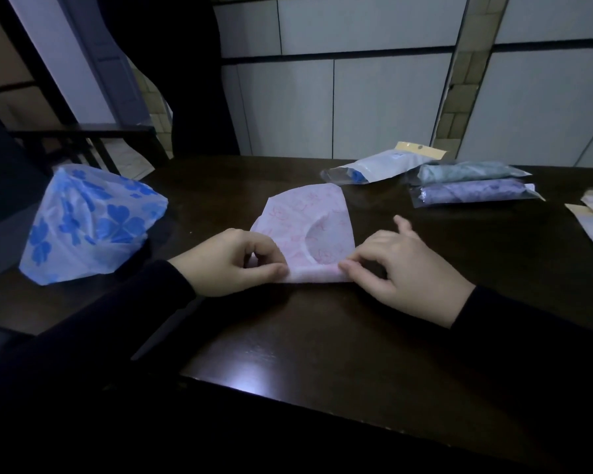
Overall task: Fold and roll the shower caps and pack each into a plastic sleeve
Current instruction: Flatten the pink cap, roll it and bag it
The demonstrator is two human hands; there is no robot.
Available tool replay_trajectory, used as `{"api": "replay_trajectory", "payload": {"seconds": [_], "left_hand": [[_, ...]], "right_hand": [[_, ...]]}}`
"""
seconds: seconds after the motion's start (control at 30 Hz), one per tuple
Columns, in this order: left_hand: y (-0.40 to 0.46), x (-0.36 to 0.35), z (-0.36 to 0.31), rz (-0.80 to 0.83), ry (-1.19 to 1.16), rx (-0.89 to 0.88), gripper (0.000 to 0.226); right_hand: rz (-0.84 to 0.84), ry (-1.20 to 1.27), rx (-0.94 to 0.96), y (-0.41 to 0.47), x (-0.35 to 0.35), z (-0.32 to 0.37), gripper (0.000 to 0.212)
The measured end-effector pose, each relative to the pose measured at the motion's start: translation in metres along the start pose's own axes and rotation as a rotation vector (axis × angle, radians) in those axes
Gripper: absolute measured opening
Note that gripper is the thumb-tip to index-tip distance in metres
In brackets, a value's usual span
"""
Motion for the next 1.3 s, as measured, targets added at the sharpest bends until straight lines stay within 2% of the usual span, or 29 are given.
{"api": "replay_trajectory", "payload": {"seconds": [0.13, 0.33, 0.5, 0.57, 0.67, 0.77, 0.83, 1.0, 1.17, 1.3], "left_hand": [[0.007, -0.001, 0.003, -0.034, 0.064, 0.062, 0.018], [0.017, 0.003, 0.008, -0.015, 0.135, 0.185, 0.015], [0.022, 0.005, 0.006, -0.027, 0.128, 0.201, 0.011], [0.021, 0.005, 0.003, -0.055, 0.105, 0.135, 0.003], [0.019, 0.003, -0.001, -0.09, 0.104, -0.04, 0.009], [0.014, 0.0, -0.001, -0.095, 0.09, -0.117, 0.006], [0.01, -0.001, 0.003, -0.098, 0.073, -0.126, 0.015], [0.001, -0.002, 0.01, -0.083, 0.07, -0.133, 0.036], [0.004, 0.0, 0.014, -0.064, 0.026, -0.072, 0.034], [0.006, 0.003, 0.01, -0.04, 0.019, -0.051, 0.016]], "right_hand": [[0.022, 0.06, -0.175, 0.005, -0.008, -0.016, 0.032], [-0.007, 0.075, -0.205, 0.009, -0.008, -0.021, 0.03], [-0.149, 0.019, -0.126, 0.006, 0.001, -0.014, 0.021], [-0.192, 0.016, -0.022, 0.004, 0.004, -0.007, 0.015], [-0.116, 0.007, 0.133, 0.007, -0.001, -0.001, 0.011], [-0.024, 0.0, 0.163, 0.008, -0.002, -0.003, 0.016], [0.021, -0.046, 0.169, 0.007, -0.002, -0.005, 0.02], [0.066, -0.073, 0.113, 0.003, -0.003, -0.01, 0.051], [0.023, -0.158, 0.049, 0.003, -0.001, -0.006, 0.052], [0.019, -0.173, 0.039, 0.002, 0.002, -0.003, 0.05]]}}
Point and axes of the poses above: each hand's wrist, its own y-axis towards the middle knuckle, its own x-axis out of the back of the hand, z = x × y, the point moved 6 cm from there along y, towards the middle knuckle, and after that the axes turned 12 degrees about z, right-handed, at the moved point
